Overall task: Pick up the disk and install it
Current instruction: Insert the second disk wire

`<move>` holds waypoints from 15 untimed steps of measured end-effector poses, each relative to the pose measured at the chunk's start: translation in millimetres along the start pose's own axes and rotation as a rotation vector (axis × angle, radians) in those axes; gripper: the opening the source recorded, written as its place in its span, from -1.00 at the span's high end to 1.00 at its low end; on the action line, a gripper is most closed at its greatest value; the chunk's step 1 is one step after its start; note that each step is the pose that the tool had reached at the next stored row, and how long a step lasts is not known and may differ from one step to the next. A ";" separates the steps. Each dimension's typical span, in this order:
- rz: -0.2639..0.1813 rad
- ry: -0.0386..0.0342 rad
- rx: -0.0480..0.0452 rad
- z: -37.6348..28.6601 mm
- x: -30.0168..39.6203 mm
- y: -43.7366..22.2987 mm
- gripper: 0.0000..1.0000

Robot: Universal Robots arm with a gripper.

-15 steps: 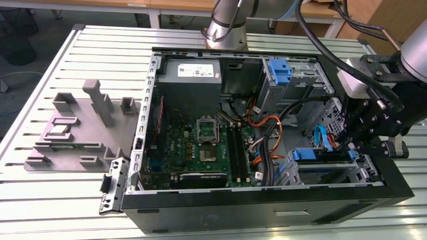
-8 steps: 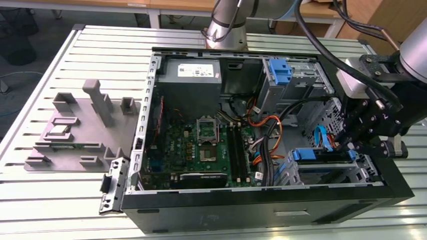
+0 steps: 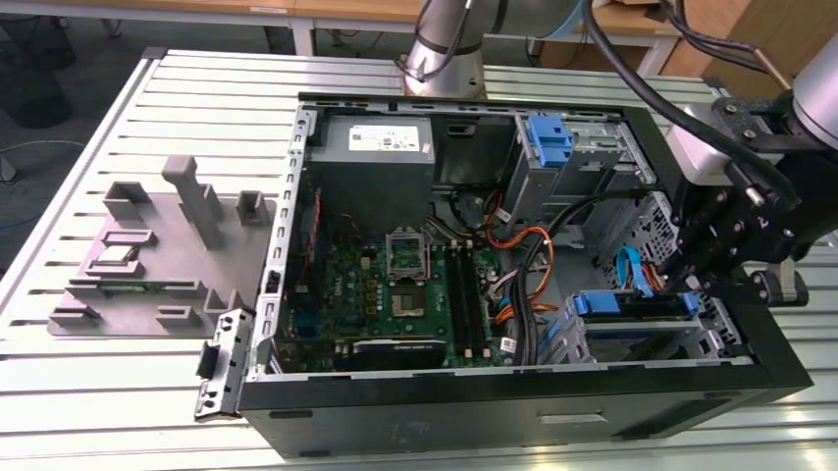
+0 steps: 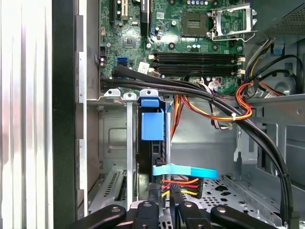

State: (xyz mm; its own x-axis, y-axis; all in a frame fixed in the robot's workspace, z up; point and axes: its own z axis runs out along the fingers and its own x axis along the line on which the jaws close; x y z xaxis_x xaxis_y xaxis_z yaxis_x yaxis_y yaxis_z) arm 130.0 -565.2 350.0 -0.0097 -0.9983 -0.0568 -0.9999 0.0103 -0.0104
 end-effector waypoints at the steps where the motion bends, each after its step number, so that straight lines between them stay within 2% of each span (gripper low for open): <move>1: 0.000 0.0001 0.0000 -1.1 -0.1 0.0 0.52; 5: 0.000 -0.0002 0.0000 -4.3 -0.2 -0.1 0.52; 15: 0.000 -0.0001 0.0000 -4.5 -1.1 0.3 0.52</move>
State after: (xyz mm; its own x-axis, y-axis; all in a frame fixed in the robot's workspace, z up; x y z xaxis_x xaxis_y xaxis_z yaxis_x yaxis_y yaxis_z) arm 129.6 -564.3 354.5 -0.0097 -0.9983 -0.0569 -0.9999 0.0103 -0.0104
